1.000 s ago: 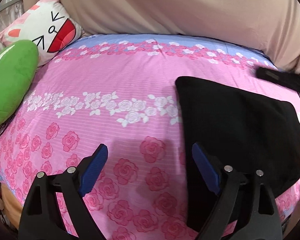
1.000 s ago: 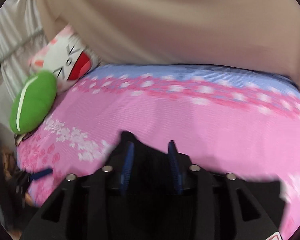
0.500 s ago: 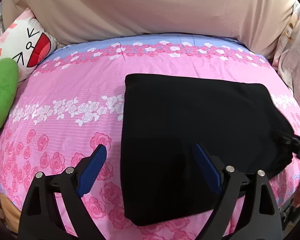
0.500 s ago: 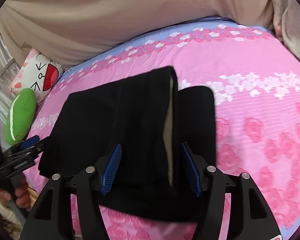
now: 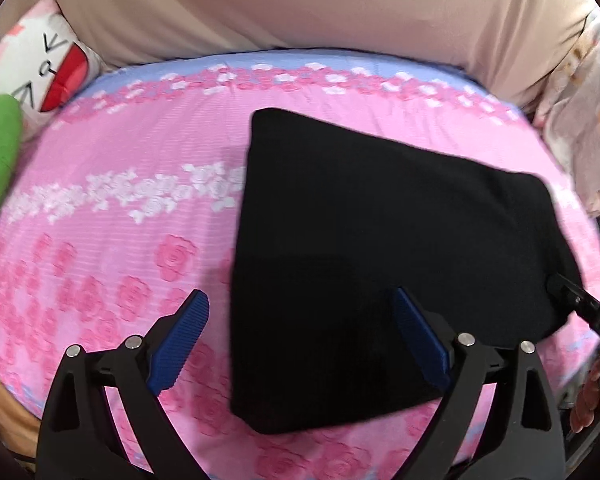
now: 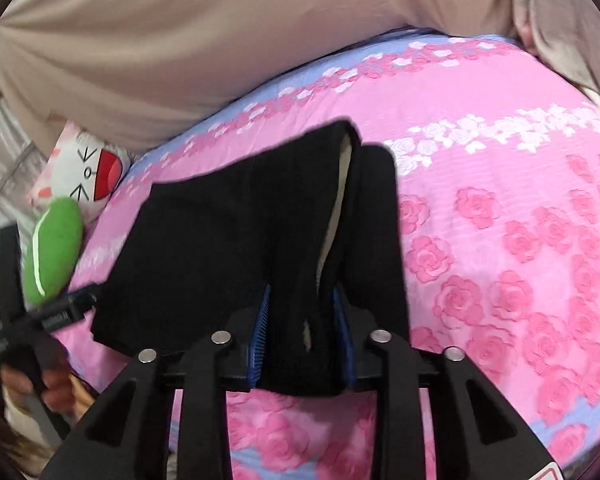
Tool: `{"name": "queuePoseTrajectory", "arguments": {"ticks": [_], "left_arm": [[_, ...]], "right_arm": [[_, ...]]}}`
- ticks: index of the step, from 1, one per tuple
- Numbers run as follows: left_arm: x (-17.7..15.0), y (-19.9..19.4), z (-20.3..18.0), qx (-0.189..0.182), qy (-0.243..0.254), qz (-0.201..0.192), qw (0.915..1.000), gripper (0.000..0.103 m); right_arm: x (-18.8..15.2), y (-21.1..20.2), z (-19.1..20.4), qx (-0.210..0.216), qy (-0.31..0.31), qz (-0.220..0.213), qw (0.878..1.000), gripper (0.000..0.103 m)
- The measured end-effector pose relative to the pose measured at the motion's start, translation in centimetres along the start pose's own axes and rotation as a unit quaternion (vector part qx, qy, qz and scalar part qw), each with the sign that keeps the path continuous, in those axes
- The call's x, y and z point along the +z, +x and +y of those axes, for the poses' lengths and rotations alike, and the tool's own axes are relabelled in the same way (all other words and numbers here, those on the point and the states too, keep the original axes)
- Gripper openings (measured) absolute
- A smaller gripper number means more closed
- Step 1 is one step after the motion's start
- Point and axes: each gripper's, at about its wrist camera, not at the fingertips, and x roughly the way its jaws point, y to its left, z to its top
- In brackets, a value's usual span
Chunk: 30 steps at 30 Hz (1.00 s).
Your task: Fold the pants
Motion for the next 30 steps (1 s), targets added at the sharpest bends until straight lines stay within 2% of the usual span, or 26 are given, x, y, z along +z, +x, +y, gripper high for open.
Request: {"name": "queuePoseTrajectory", "arguments": {"ticks": [1, 3, 5, 7, 8, 9, 10, 11, 12, 13, 14, 17, 19, 20, 22, 23, 25, 26, 27, 28, 29, 30], "left_arm": [[-0.1, -0.2, 0.3, -0.013, -0.01, -0.004, 0.9999, 0.091], [-0.1, 0.1, 0.9, -0.026, -0.028, 0.0, 0.9993, 0.094], [-0.3, 1.5, 1.9, -0.044, -0.055, 0.023, 0.9973, 0.094], [-0.7, 3.4, 2.7, -0.075, -0.085, 0.056, 0.992, 0.093], [-1.0, 4.2, 3.2, -0.099, -0.103, 0.059, 0.988, 0.094], [-1.0, 4.0, 3.2, -0.098, -0.102, 0.039, 0.9892, 0.091], [-0.8, 4.2, 2.9, -0.101, -0.086, 0.037, 0.9904, 0.074], [-0.5, 4.2, 2.6, -0.119, -0.076, 0.037, 0.9893, 0.055], [-0.2, 3.9, 2.6, -0.121, -0.078, 0.034, 0.989, 0.041], [0.7, 3.2, 2.4, -0.115, -0.064, 0.022, 0.9911, 0.033], [1.7, 2.1, 2.3, -0.11, -0.05, -0.001, 0.9927, 0.02], [4.5, -0.9, 2.4, -0.111, -0.036, -0.063, 0.9912, 0.02], [6.1, -1.7, 2.8, -0.095, -0.041, -0.09, 0.9906, 0.02], [6.4, -1.4, 2.9, -0.086, -0.043, -0.093, 0.991, 0.024], [6.5, 0.9, 2.7, -0.053, -0.032, -0.076, 0.9952, 0.036], [6.1, 2.5, 2.6, -0.017, -0.028, -0.06, 0.9976, 0.044], [4.5, 4.0, 2.9, 0.059, -0.02, -0.037, 0.9973, 0.043], [3.8, 3.7, 3.2, 0.058, -0.021, -0.038, 0.9974, 0.046], [3.3, 3.3, 3.5, 0.052, -0.026, -0.041, 0.9975, 0.056], [2.8, 2.5, 3.8, 0.049, -0.037, -0.044, 0.9972, 0.06], [2.6, 1.8, 4.0, 0.048, -0.045, -0.052, 0.9965, 0.064], [2.7, 1.5, 3.9, 0.049, -0.046, -0.056, 0.9962, 0.065]], "right_arm": [[0.5, -1.1, 0.2, -0.01, -0.006, -0.027, 1.0, 0.061], [1.0, -1.4, 0.3, -0.031, -0.023, -0.04, 0.998, 0.07], [1.5, 0.1, -0.7, -0.043, -0.018, -0.016, 0.999, 0.071], [1.2, 2.2, -2.1, -0.019, 0.01, 0.018, 1.0, 0.071], [1.0, 3.7, -2.8, 0.002, 0.03, 0.037, 0.999, 0.071], [0.9, 4.4, -3.2, 0.021, 0.044, 0.034, 0.998, 0.067], [1.0, 4.7, -3.1, 0.037, 0.042, 0.021, 0.998, 0.049], [1.3, 4.7, -2.8, 0.047, 0.043, 0.022, 0.998, 0.045], [1.9, 4.5, -2.4, 0.048, 0.041, 0.015, 0.998, 0.039], [2.5, 4.1, -1.8, 0.049, 0.029, 0.008, 0.998, 0.037], [3.5, 3.1, -0.6, 0.059, 0.012, -0.01, 0.998, 0.036], [6.2, 0.5, 1.7, 0.081, -0.024, -0.059, 0.995, 0.035], [7.7, 0.1, 2.6, 0.086, -0.033, -0.086, 0.992, 0.037], [8.1, 0.6, 2.3, 0.087, -0.034, -0.085, 0.992, 0.039], [8.2, 3.7, 0.7, 0.064, -0.021, -0.067, 0.995, 0.051], [7.8, 5.5, -0.1, 0.033, -0.013, -0.049, 0.998, 0.051], [6.4, 7.1, -1.7, -0.057, 0.005, -0.027, 0.998, 0.055], [5.7, 6.2, -2.3, -0.031, 0.019, -0.047, 0.998, 0.055], [5.4, 5.2, -2.4, -0.023, 0.032, -0.058, 0.998, 0.055], [5.2, 4.0, -2.0, -0.032, 0.033, -0.069, 0.997, 0.055], [5.4, 3.2, -1.3, -0.033, 0.018, -0.077, 0.996, 0.052], [5.7, 2.3, -0.1, -0.024, -0.007, -0.088, 0.996, 0.041]]}}
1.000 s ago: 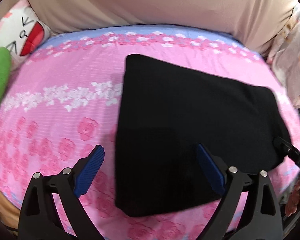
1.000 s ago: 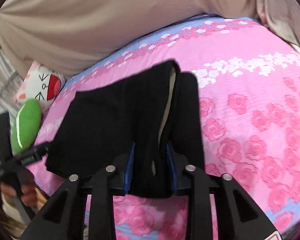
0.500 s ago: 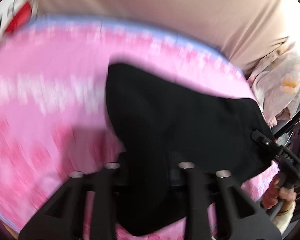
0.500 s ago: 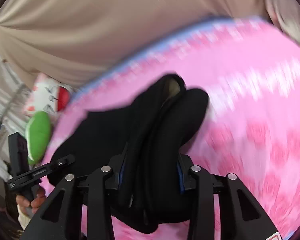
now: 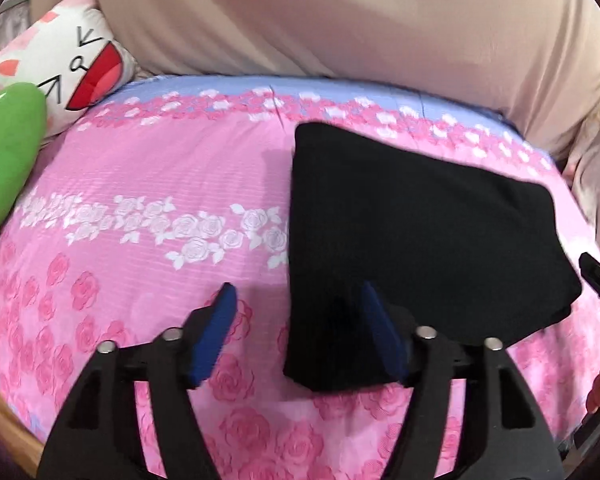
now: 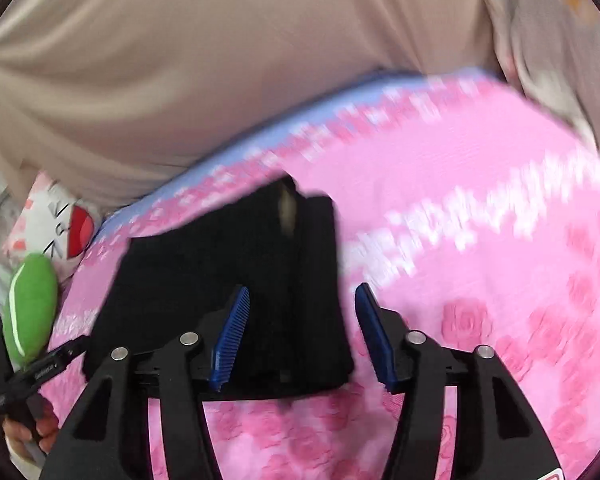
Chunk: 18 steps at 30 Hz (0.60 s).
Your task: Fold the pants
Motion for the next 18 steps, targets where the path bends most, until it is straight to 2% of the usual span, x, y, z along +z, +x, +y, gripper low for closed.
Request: {"name": "queuePoseTrajectory", "arguments": {"ticks": [1, 2, 3, 4, 6, 8, 10, 11, 13, 14, 16, 17, 18], "left_arm": [[0.2, -0.5, -0.4, 0.003, 0.003, -0.009, 0.9999, 0.066], [0.3, -0.9, -0.8, 0.007, 0.009, -0.014, 0.9998, 0.069], [0.5, -1.2, -1.5, 0.009, 0.018, -0.017, 0.9997, 0.074], [0.6, -1.2, -2.4, 0.008, 0.028, -0.019, 0.9994, 0.076], [0.7, -0.9, -3.8, 0.007, 0.039, -0.013, 0.9991, 0.081], [0.7, -0.2, -4.4, 0.003, 0.045, -0.006, 0.999, 0.081], [0.4, 0.7, -4.7, 0.013, 0.053, 0.003, 0.9985, 0.081], [0.3, 1.2, -4.8, 0.019, 0.055, 0.007, 0.9983, 0.081], [0.0, 2.1, -4.6, 0.029, 0.055, 0.023, 0.9978, 0.081], [-0.1, 2.3, -4.5, 0.028, 0.053, 0.027, 0.9978, 0.081], [-0.2, 2.6, -4.2, 0.027, 0.05, 0.033, 0.9978, 0.082], [-0.3, 2.7, -4.1, 0.026, 0.049, 0.035, 0.9978, 0.083], [-0.2, 2.8, -4.1, 0.025, 0.048, 0.036, 0.9979, 0.084]], "right_arm": [[0.6, -0.5, 1.5, 0.013, -0.025, -0.005, 1.0, 0.028], [1.3, -0.7, 2.9, 0.028, -0.043, -0.004, 0.999, 0.02], [2.0, -0.3, 4.1, 0.046, -0.06, 0.001, 0.997, 0.003], [2.6, 0.2, 5.4, 0.063, -0.076, 0.005, 0.995, 0.0], [3.9, 2.8, 7.5, 0.078, -0.109, 0.029, 0.991, 0.0], [5.3, 6.8, 7.5, 0.061, -0.123, 0.059, 0.989, 0.0], [6.5, 12.0, 4.7, 0.005, -0.107, 0.102, 0.989, 0.0], [7.2, 13.5, 3.7, -0.001, -0.096, 0.116, 0.989, 0.0], [8.1, 13.6, 1.9, 0.002, -0.047, 0.113, 0.993, 0.0], [8.4, 12.2, 2.3, -0.007, -0.047, 0.098, 0.994, 0.0], [8.3, 9.8, 3.8, 0.018, -0.068, 0.065, 0.995, 0.0], [7.9, 9.2, 4.4, 0.031, -0.079, 0.062, 0.994, 0.0], [7.4, 9.9, 4.4, 0.025, -0.092, 0.071, 0.993, 0.0]]}}
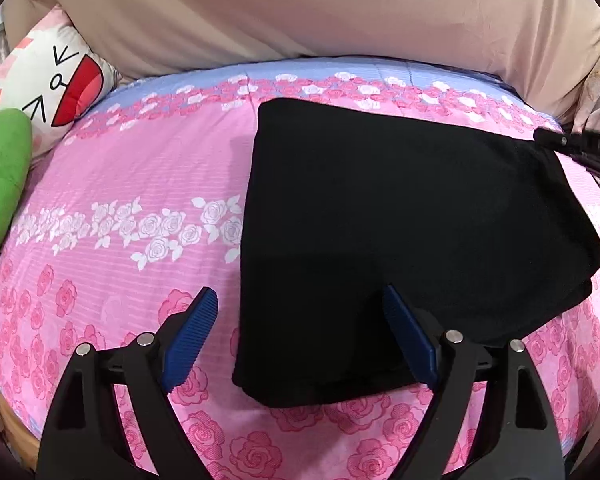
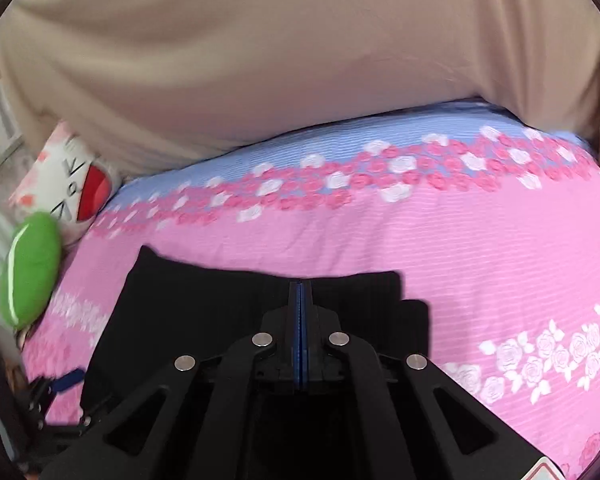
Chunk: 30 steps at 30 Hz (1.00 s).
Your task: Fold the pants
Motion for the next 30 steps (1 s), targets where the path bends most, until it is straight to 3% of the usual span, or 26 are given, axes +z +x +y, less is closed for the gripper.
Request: {"name": "queuePoseTrajectory", "arguments": {"ticks": [2, 4, 7, 10, 12, 14, 15, 18, 19, 20, 26, 27, 28, 30], "left_arm": [[0.1, 0.2, -0.1, -0.004, 0.001, 0.001, 1.0, 0.085], [0.1, 0.1, -0.3, -0.002, 0.004, 0.0, 1.0, 0.085], [0.0, 0.2, -0.2, 0.003, 0.006, 0.001, 1.0, 0.086], [-0.1, 0.3, -0.2, 0.002, 0.003, 0.004, 1.0, 0.087], [0.0, 0.4, -0.3, 0.002, 0.003, 0.004, 1.0, 0.088], [0.0, 0.4, -0.3, 0.004, 0.006, 0.006, 1.0, 0.088], [0.0, 0.3, -0.3, 0.004, 0.006, 0.006, 1.0, 0.088], [-0.3, -0.9, 0.2, -0.016, -0.001, 0.002, 0.9999, 0.088], [-0.5, -1.4, 0.3, -0.026, 0.0, -0.003, 0.9997, 0.089], [-0.7, -1.8, 0.3, -0.033, 0.003, -0.004, 0.9994, 0.09], [-1.5, -4.2, -3.7, -0.088, 0.078, -0.031, 0.9926, 0.092], [-1.6, -4.5, -4.6, -0.096, 0.093, -0.036, 0.9903, 0.093], [-1.7, -4.6, -5.9, -0.106, 0.113, -0.04, 0.9872, 0.094], [-1.7, -4.6, -8.0, -0.112, 0.143, -0.043, 0.9824, 0.094]], "right_arm": [[-0.7, 2.9, -1.5, -0.073, -0.008, 0.038, 0.997, 0.0], [-1.2, 2.1, -2.6, -0.051, 0.032, 0.023, 0.998, 0.0], [-2.3, -3.4, -0.7, -0.009, 0.037, -0.031, 0.999, 0.0], [-5.4, -5.2, 1.0, 0.015, 0.009, -0.007, 1.0, 0.0], [-7.8, -3.6, 0.6, -0.024, -0.011, 0.035, 0.999, 0.0], [-9.0, -4.5, -0.8, 0.008, 0.032, 0.021, 0.999, 0.0], [-8.8, -5.2, -0.9, 0.013, 0.047, 0.02, 0.999, 0.002], [-9.2, -8.9, -0.7, -0.002, 0.037, -0.013, 0.999, 0.024], [-9.5, -9.4, -0.7, -0.004, 0.03, -0.01, 0.999, 0.032], [-9.9, -9.9, -0.9, 0.001, 0.028, 0.0, 1.0, 0.034], [-10.5, -8.9, -2.8, 0.033, 0.076, 0.026, 0.996, 0.034], [-10.3, -8.4, -2.9, 0.038, 0.076, 0.029, 0.996, 0.033], [-10.1, -8.0, -3.0, 0.033, 0.075, 0.032, 0.996, 0.024], [-9.2, -8.0, -2.7, 0.033, 0.066, 0.027, 0.997, 0.024]]}}
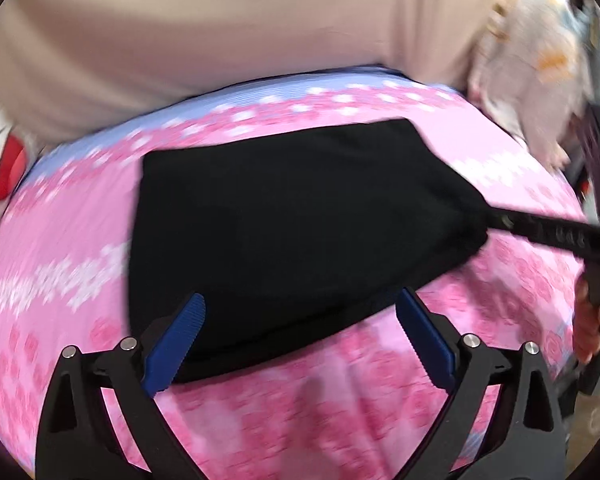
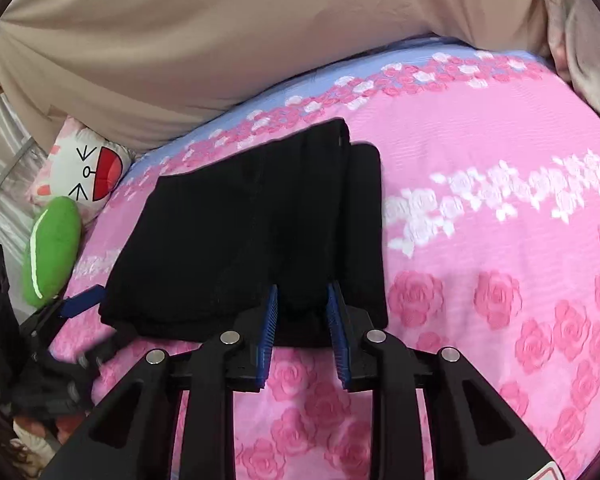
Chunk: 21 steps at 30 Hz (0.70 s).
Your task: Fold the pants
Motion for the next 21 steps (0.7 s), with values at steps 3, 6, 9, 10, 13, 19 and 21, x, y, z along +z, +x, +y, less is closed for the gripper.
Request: {"name": "queuePoseTrajectory", "arguments": {"ticks": [3, 6, 9, 10, 13, 19, 21], "left_arm": [[1.2, 0.9, -1.9, -0.002, 0.022, -0.006, 0.9997, 0.094], [3.5, 2.0, -3.7, -0.037, 0.036, -0.024, 0.9984, 0.094], [5.2, 4.3, -4.5, -0.054, 0.043, -0.002, 0.9976, 0.031], [5.9, 5.5, -4.3, -0.074, 0.031, 0.017, 0.9966, 0.02], [7.5, 6.7, -1.9, -0.095, -0.021, 0.031, 0.9948, 0.007], [9.9, 1.3, 3.5, -0.1, -0.066, -0.043, 0.9918, 0.006], [10.6, 0.2, 4.5, -0.099, -0.078, -0.06, 0.9902, 0.006]], "right_arm": [[1.9, -1.7, 1.3, 0.035, -0.014, -0.023, 0.999, 0.023], [3.8, -2.7, 3.0, 0.07, -0.036, -0.033, 0.996, 0.004], [5.5, -2.3, 4.3, 0.169, -0.032, -0.012, 0.985, 0.002], [5.9, -2.3, 4.7, 0.164, -0.04, -0.016, 0.985, 0.002], [5.9, -3.0, 4.5, 0.087, -0.049, -0.044, 0.994, 0.012], [3.4, -2.0, 0.9, -0.006, -0.059, -0.02, 0.998, 0.029], [3.4, -0.2, 1.1, -0.007, -0.073, 0.0, 0.997, 0.036]]}}
